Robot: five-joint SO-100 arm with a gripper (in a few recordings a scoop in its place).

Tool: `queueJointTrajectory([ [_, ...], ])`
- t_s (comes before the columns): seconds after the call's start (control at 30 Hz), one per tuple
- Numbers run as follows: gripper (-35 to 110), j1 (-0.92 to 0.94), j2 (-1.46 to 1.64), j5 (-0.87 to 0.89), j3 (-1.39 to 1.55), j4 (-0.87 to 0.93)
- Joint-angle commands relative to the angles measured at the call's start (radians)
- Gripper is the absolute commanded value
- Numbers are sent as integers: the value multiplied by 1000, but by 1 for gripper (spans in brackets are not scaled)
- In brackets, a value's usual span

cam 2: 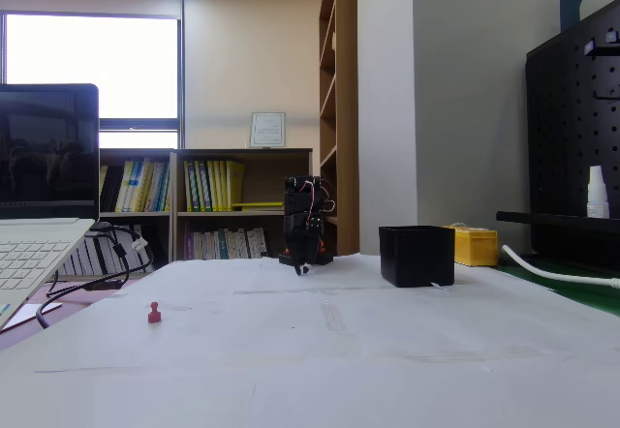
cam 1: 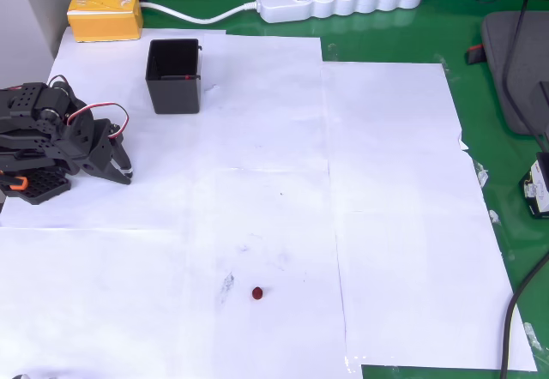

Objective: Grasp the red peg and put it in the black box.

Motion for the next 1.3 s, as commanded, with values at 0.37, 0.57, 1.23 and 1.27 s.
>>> queueJointTrajectory([
  [0.37, 0, 2, -94, 5, -83, 83],
  [0.57, 0, 2, -94, 5, -83, 83],
  [1.23, 0, 14, -94, 9, -83, 78],
  [1.27, 0, 6, -91, 17, -83, 77],
])
